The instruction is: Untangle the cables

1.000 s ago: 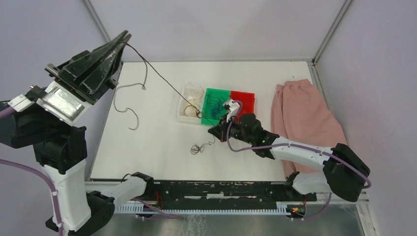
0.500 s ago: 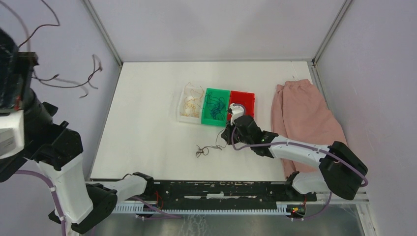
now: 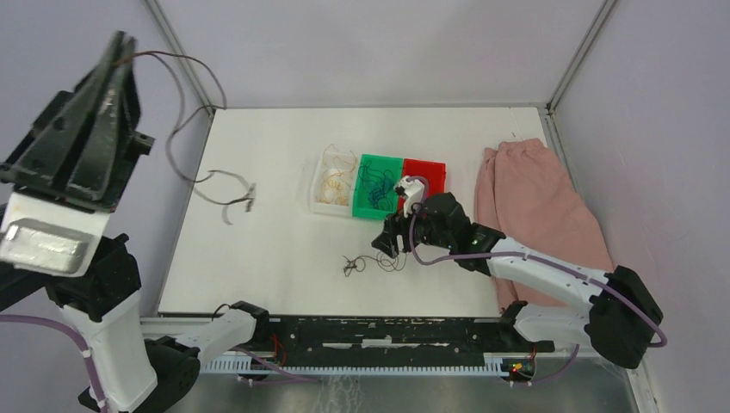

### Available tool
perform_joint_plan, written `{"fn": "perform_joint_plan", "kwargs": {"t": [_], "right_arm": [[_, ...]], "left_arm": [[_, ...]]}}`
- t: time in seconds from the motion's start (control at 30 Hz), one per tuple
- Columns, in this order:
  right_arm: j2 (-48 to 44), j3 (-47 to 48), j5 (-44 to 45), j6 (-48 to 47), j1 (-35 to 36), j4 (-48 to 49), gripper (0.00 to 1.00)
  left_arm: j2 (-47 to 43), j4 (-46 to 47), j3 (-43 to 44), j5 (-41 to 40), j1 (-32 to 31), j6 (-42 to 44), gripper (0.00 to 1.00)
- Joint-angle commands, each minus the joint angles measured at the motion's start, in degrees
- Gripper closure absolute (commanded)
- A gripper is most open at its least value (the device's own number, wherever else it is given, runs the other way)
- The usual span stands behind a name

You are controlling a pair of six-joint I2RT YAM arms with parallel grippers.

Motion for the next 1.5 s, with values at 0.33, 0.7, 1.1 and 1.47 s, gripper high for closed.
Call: {"fn": "perform_joint_plan", "kwargs": {"t": [0.33, 0.7, 1.1, 1.47], "right_arm": [[-6.2, 25.5, -16.4, -6.8, 0.0, -2.6, 0.08], [6.9, 40.8, -30.1, 2.3, 5.3, 14.6, 0.07], [18.9, 50.2, -33.2, 6.6, 9.8, 17.7, 0.31], [19.7, 52.9, -22.1, 1.9, 8.6, 5.4, 0.99]], "left_arm": [[-2.1, -15.9, -7.3, 15.3, 0.4, -9.2, 0.97], [-5.7, -16.7, -15.9, 16.2, 0.4, -10.2, 0.97], [-6.8, -16.5, -20.6, 16.3, 0.4, -10.7, 0.97], [-10.9, -20.1, -27.8, 13.8, 0.4, -12.4, 0.95]]}}
